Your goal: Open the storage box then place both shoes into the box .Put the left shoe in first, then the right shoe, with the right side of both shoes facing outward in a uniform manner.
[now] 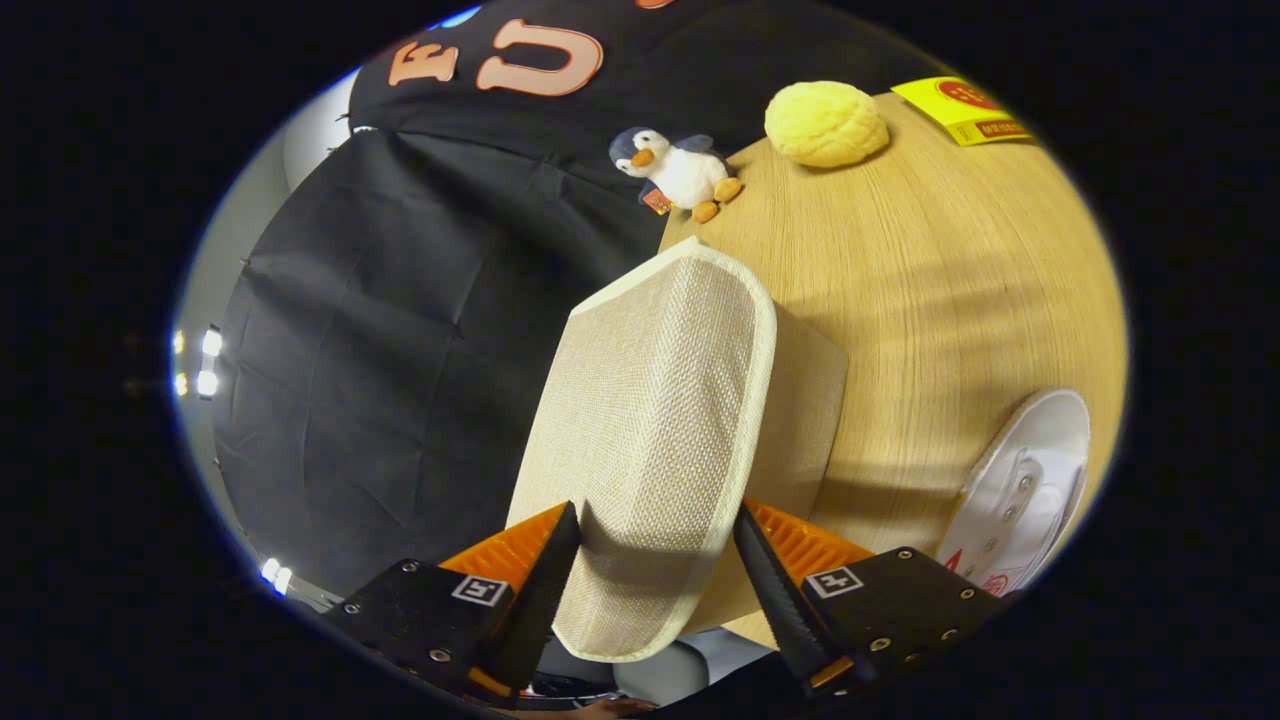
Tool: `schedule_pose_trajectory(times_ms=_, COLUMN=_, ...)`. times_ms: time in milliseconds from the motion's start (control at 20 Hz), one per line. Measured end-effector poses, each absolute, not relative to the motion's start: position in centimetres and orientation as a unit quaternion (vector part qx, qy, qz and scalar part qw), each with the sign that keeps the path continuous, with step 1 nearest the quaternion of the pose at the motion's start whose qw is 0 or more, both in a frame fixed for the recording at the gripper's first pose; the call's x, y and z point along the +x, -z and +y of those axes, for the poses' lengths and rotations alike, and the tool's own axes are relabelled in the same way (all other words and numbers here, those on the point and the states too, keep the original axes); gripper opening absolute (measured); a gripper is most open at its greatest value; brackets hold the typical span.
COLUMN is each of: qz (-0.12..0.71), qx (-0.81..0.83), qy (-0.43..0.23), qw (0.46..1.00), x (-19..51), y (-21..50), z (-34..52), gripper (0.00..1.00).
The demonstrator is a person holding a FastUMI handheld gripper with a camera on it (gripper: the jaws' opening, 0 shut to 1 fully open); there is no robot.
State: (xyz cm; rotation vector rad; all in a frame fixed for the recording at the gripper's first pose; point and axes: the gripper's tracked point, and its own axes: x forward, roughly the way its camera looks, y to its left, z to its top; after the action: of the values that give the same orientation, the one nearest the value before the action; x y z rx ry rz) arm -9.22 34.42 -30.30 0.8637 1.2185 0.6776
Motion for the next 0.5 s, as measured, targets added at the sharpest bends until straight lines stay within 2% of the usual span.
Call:
schedule_pose_trajectory(times_ms=50, qz=0.545, qx=0.385, qy=-0.302, qw=0.681, x=-9.2, y=30.2, z=34.4, gripper=0.83)
schedule_pose_trajectory(times_ms=200, qz=0.534, qx=0.408, qy=-0.306, qw=0.674, x=-9.0, y=27.3, z=33.9, gripper=0.77)
schedule_pose_trajectory(times_ms=400, qz=0.500, qx=0.419, qy=-0.288, qw=0.701, x=-6.8, y=23.9, z=32.1, gripper=0.59)
schedule_pose_trajectory(times_ms=500, qz=0.480, qx=0.422, qy=-0.280, qw=0.717, x=-6.0, y=22.0, z=32.0, gripper=0.46)
